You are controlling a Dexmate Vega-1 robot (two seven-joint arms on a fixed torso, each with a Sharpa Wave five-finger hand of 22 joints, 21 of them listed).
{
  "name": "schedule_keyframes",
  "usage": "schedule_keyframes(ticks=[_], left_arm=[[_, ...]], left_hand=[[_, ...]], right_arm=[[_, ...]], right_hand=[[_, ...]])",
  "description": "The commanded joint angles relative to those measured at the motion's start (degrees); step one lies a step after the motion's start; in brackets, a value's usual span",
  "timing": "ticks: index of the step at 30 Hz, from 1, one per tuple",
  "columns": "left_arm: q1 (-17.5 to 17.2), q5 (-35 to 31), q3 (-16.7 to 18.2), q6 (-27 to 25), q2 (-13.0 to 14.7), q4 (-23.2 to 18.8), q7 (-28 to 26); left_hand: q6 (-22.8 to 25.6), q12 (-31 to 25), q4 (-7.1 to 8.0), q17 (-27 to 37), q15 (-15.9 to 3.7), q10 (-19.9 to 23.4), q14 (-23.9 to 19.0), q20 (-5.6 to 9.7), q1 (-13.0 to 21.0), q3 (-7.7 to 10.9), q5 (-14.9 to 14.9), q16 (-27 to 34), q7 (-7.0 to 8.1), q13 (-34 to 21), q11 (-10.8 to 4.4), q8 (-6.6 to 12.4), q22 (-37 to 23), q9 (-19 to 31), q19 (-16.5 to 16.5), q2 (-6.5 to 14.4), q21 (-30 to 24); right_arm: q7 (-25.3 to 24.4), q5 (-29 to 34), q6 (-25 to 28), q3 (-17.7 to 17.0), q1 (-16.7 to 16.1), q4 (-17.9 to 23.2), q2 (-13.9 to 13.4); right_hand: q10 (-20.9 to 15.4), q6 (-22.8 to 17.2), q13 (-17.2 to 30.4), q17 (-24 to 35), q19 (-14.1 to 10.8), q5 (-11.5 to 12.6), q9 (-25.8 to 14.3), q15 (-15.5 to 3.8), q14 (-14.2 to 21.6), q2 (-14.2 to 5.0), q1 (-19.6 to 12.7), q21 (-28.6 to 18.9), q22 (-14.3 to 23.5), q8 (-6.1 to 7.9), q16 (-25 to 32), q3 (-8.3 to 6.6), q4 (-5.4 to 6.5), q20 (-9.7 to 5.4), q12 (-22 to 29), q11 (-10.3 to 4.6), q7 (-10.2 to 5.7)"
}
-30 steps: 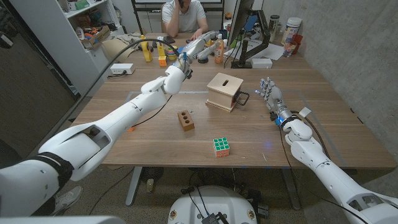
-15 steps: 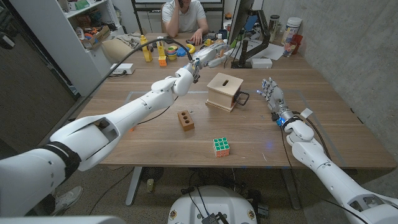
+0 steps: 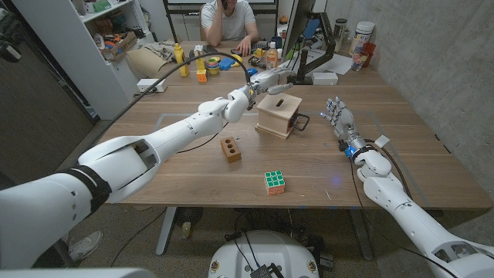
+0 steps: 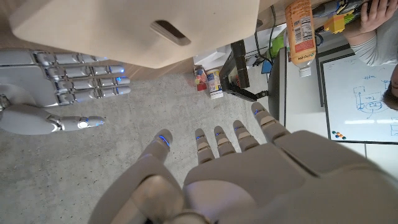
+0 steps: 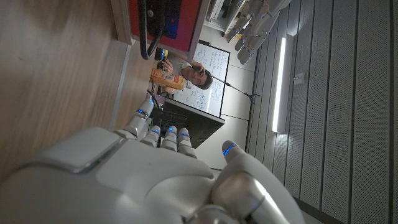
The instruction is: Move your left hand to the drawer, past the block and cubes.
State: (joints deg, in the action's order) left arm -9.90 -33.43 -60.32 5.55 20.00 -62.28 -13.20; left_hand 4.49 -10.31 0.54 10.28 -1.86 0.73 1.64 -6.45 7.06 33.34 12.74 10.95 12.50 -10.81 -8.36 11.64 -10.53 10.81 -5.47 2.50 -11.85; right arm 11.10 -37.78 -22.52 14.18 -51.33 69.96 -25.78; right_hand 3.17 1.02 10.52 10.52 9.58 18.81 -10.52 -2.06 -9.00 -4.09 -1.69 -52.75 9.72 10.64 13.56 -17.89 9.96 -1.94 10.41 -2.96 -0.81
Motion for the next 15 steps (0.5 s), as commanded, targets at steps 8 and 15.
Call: schedule_keyframes(ticks=[8,15], left_arm=[[1.28,-0.68,-4.36,0.08,-1.38,3.30,1.94],[0.89,-0.89,-4.63,-0.81,-0.82,2.25,2.77]], left_hand=[[-0.40,-0.27,-0.41,0.24,-1.61,-0.31,0.54,0.10,0.56,0.02,0.36,0.07,0.29,-0.24,-0.23,-0.11,-0.14,0.26,0.40,-0.14,0.16],[-0.55,-0.74,-0.47,0.29,-1.41,0.77,0.40,0.11,0.42,-0.15,0.35,0.27,0.29,-0.28,-0.15,-0.13,-0.16,0.31,0.43,-0.21,0.18]], right_arm=[[0.95,-0.60,-0.08,-0.37,0.43,-1.72,0.14],[1.05,-0.88,0.07,-0.59,-0.01,-1.20,-0.08]], right_hand=[[-0.21,-0.38,0.11,0.13,3.87,0.42,-0.27,-3.29,0.15,-4.24,-0.22,0.33,0.28,0.44,-0.01,0.29,-0.11,-4.33,0.40,-0.10,-0.05],[-0.16,-0.34,0.11,0.13,3.83,0.42,-0.27,-3.29,0.15,-4.23,-0.21,0.44,0.29,0.40,-0.04,0.34,-0.10,-4.31,0.37,-0.09,-0.01]])
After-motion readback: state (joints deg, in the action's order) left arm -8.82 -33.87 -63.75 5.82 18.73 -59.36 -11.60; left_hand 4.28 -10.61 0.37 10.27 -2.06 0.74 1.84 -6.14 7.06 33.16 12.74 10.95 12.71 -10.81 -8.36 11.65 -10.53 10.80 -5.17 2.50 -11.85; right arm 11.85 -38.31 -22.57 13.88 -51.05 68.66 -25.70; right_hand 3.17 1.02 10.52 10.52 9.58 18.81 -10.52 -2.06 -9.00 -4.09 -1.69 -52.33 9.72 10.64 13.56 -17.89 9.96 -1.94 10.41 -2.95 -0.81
